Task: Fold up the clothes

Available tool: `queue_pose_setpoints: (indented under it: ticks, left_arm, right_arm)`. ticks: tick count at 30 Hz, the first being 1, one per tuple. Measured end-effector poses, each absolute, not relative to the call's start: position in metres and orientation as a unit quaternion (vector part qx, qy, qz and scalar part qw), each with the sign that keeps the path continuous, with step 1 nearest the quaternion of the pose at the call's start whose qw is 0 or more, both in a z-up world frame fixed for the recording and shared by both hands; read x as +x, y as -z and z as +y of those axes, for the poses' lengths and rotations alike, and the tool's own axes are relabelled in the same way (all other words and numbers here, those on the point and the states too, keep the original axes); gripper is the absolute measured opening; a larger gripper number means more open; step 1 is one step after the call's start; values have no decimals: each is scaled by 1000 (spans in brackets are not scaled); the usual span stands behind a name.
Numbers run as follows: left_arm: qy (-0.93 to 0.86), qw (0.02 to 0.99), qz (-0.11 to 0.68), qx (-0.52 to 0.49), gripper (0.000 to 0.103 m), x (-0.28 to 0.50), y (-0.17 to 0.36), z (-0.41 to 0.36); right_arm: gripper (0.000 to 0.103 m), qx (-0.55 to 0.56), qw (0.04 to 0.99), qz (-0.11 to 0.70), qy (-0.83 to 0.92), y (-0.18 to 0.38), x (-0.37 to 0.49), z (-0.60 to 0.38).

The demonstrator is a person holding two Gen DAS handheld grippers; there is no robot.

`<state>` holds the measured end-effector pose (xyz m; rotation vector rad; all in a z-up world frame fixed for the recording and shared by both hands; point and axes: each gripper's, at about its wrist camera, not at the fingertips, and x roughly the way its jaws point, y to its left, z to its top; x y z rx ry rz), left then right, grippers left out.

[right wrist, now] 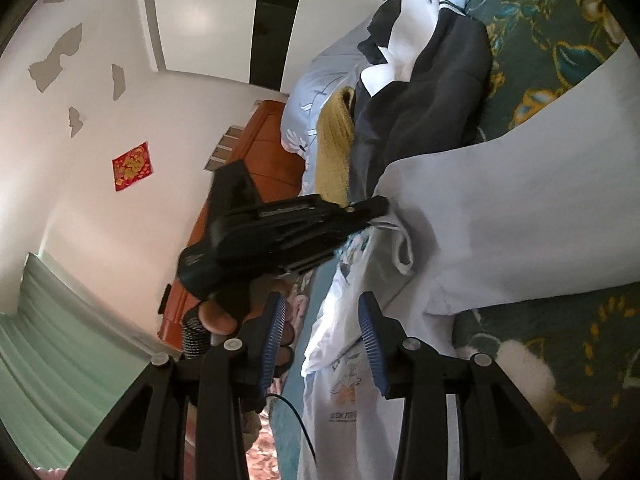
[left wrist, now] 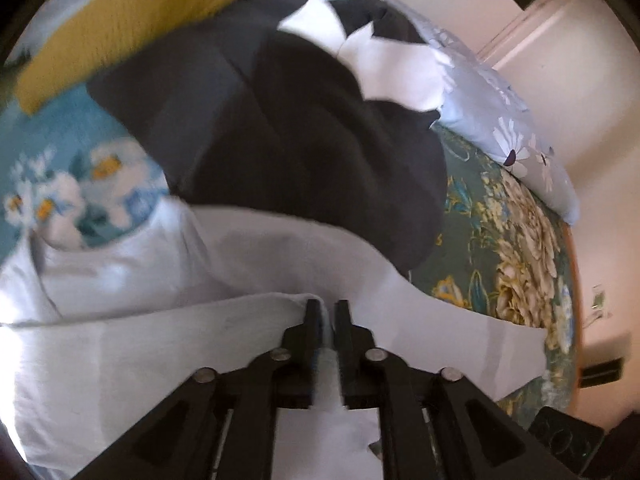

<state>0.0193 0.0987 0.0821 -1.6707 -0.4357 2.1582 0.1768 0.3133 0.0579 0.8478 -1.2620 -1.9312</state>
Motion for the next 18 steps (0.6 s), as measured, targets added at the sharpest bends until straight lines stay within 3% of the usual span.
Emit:
queue_pose_setpoints:
  ticks: [2,5,11,18]
  left_arm:
    - [-759,193,-188,-593,40,21,-83,88]
    - [-776,192,-194,-569,48,39,-98,59]
    - [-822,174,-157,-518,55,89,-133,-8]
    - [-814,78,-221,-532,55,134,-86,-115]
  right_arm:
    - [40,326,335,-484,739,-56,176,314]
    - [40,331,331,-484,740,-55,177,312]
    - [40,336,325,-480,742,-52,175,312]
    - [40,346,327,-459,750,-54,174,302]
